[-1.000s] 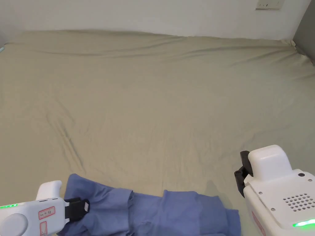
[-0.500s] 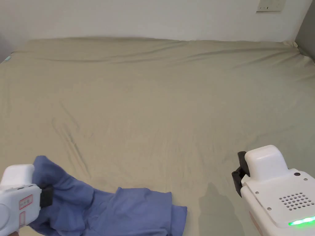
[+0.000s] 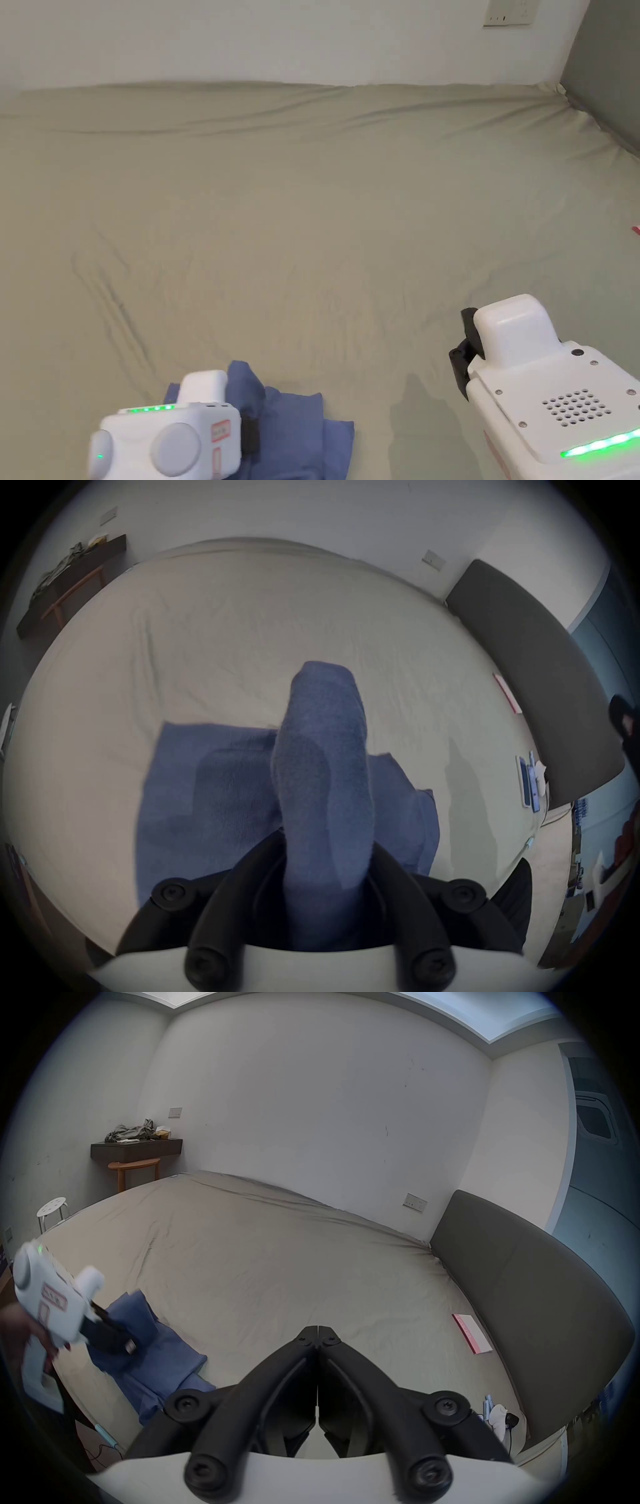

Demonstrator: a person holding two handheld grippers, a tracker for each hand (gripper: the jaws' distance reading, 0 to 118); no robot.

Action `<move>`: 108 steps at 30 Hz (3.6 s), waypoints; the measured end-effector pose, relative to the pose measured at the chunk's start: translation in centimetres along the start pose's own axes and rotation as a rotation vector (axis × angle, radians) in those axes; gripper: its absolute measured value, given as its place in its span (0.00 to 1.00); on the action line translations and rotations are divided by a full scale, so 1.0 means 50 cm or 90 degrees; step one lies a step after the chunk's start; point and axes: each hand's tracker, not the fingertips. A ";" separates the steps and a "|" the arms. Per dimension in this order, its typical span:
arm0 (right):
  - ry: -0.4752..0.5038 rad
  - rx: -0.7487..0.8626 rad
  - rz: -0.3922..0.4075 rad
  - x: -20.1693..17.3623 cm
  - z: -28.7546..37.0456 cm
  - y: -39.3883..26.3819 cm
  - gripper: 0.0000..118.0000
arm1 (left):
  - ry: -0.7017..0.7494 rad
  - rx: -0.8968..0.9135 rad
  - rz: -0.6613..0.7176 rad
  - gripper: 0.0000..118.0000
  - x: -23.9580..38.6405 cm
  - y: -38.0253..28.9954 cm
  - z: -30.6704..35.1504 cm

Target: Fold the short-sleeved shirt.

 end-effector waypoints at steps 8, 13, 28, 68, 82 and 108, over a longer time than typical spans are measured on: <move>0.006 -0.015 -0.011 0.005 -0.009 -0.013 0.02 | -0.134 -0.024 0.044 1.00 0.062 -0.031 -0.044; 0.006 -0.019 -0.006 0.005 -0.012 -0.013 0.02 | -0.243 -0.007 0.088 0.99 0.051 -0.011 -0.011; 0.007 -0.020 0.008 -0.009 -0.002 -0.012 0.02 | 0.064 0.129 -0.169 0.00 0.035 -0.059 -0.043; 0.385 -0.317 0.040 -0.292 -0.254 -0.152 0.02 | -0.015 0.275 0.004 0.00 -0.305 -0.050 0.147; 0.421 -0.349 0.028 -0.291 -0.276 -0.172 0.01 | -0.386 -0.034 0.189 0.99 -0.352 -0.024 -0.049; 0.153 -0.014 0.032 -0.139 -0.113 0.016 0.02 | -0.224 0.007 0.088 0.28 -0.210 -0.040 0.014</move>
